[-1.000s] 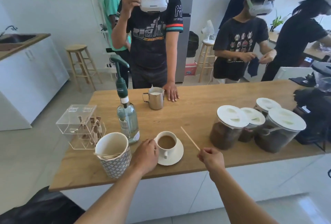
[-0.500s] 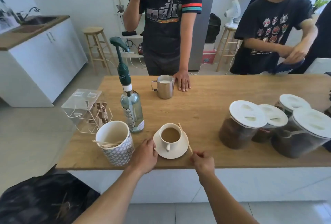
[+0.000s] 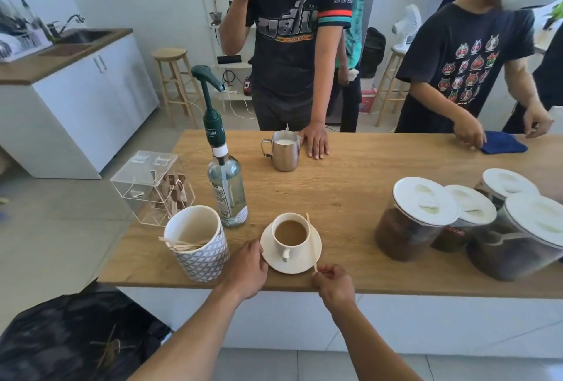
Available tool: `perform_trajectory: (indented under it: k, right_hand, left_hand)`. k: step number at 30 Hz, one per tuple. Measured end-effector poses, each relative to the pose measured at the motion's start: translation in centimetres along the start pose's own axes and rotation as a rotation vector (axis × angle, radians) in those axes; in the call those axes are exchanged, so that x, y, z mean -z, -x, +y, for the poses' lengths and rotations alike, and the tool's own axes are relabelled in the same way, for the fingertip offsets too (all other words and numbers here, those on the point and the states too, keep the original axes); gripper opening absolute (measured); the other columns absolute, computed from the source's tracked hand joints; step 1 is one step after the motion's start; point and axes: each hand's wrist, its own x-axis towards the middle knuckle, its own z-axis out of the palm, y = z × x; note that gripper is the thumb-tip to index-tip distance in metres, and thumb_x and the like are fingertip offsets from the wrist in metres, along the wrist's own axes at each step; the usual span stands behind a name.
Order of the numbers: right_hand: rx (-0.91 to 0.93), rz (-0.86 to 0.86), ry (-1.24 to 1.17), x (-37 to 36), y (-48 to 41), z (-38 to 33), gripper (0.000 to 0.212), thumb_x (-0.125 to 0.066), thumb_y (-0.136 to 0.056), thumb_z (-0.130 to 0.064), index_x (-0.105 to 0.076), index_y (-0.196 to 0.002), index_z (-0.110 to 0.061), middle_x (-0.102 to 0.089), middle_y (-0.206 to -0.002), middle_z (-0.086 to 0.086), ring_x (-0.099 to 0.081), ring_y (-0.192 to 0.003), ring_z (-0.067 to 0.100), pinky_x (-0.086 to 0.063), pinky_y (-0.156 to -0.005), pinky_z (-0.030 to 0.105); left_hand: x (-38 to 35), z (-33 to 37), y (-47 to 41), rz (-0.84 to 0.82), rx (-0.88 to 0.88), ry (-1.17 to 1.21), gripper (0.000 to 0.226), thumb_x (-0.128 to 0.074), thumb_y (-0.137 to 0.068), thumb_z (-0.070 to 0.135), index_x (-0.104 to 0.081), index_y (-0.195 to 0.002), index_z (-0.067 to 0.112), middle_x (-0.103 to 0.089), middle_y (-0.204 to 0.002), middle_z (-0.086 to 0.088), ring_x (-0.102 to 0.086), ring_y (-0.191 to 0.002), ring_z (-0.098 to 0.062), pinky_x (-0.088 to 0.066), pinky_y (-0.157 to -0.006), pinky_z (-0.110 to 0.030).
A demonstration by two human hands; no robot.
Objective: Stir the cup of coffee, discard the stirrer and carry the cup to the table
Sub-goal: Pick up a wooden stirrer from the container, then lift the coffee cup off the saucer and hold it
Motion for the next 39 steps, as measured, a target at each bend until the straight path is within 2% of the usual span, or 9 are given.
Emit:
perform_trajectory:
  k: [6,13,17,25,31,35,39]
  right_hand:
    - [0.025,-0.041,0.022,-0.2,0.1,0.1,0.007,-0.068,-0.087,-0.013,-0.065,-0.092,-0.017,-0.069,-0.090,0.003,-0.064,-0.083,0.017,-0.051,-0.071,0.028]
    - [0.062,-0.049,0.109,0.2,0.1,-0.1,0.003,-0.063,-0.090,-0.017,-0.064,-0.090,-0.019,-0.071,-0.089,0.003,-0.066,-0.085,0.018,-0.051,-0.067,0.026]
    - [0.126,-0.050,0.262,0.4,0.1,-0.3,0.021,-0.050,-0.095,-0.018,-0.065,-0.081,-0.020,-0.072,-0.082,0.004,-0.070,-0.083,0.022,-0.056,-0.069,0.035]
    - [0.180,-0.075,0.365,0.8,-0.1,-0.3,0.023,-0.047,-0.099,-0.023,-0.068,-0.090,-0.019,-0.071,-0.082,0.001,-0.069,-0.079,0.018,-0.057,-0.068,0.031]
    - [0.209,-0.097,0.397,1.1,-0.2,-0.3,0.025,-0.045,-0.099,-0.023,-0.068,-0.090,-0.019,-0.070,-0.080,0.001,-0.061,-0.068,0.014,-0.049,-0.058,0.025]
    - [0.238,-0.056,0.392,1.9,-0.4,-0.5,0.021,-0.046,-0.099,-0.021,-0.065,-0.092,-0.019,-0.067,-0.078,-0.001,-0.059,-0.066,0.013,-0.049,-0.057,0.026]
    - [0.276,-0.030,0.401,3.0,-0.8,-1.6,0.019,-0.045,-0.099,-0.022,-0.064,-0.097,-0.020,-0.065,-0.078,-0.005,-0.059,-0.068,0.011,-0.048,-0.058,0.026]
  left_hand:
    - [-0.2,-0.1,0.3,-0.037,0.021,-0.026,0.033,-0.045,-0.098,0.025,-0.045,-0.130,0.017,-0.053,-0.135,-0.001,-0.054,-0.119,-0.023,-0.047,-0.092,-0.035]
    - [-0.1,-0.1,0.4,-0.049,0.035,-0.040,0.036,-0.042,-0.099,0.024,-0.044,-0.134,0.016,-0.051,-0.138,-0.001,-0.053,-0.122,-0.023,-0.046,-0.094,-0.037]
    - [-0.1,0.0,0.4,-0.056,0.042,-0.059,0.034,-0.040,-0.100,0.023,-0.045,-0.133,0.016,-0.052,-0.137,-0.002,-0.053,-0.121,-0.023,-0.046,-0.094,-0.037]
    - [-0.3,0.2,0.2,-0.063,0.047,-0.094,0.035,-0.038,-0.101,0.023,-0.043,-0.136,0.017,-0.054,-0.137,-0.001,-0.054,-0.121,-0.023,-0.045,-0.092,-0.035]
    - [-0.2,0.2,0.0,-0.063,0.071,-0.095,0.039,-0.039,-0.101,0.023,-0.041,-0.139,0.014,-0.052,-0.140,-0.005,-0.052,-0.124,-0.025,-0.044,-0.096,-0.036]
    - [0.0,0.1,0.0,-0.067,0.073,-0.070,0.033,-0.041,-0.100,0.023,-0.046,-0.131,0.013,-0.055,-0.134,-0.006,-0.054,-0.121,-0.026,-0.044,-0.095,-0.035]
    - [0.0,0.1,-0.4,-0.055,0.071,0.000,0.039,-0.045,-0.099,0.024,-0.045,-0.136,0.015,-0.054,-0.137,-0.004,-0.053,-0.122,-0.024,-0.044,-0.095,-0.034]
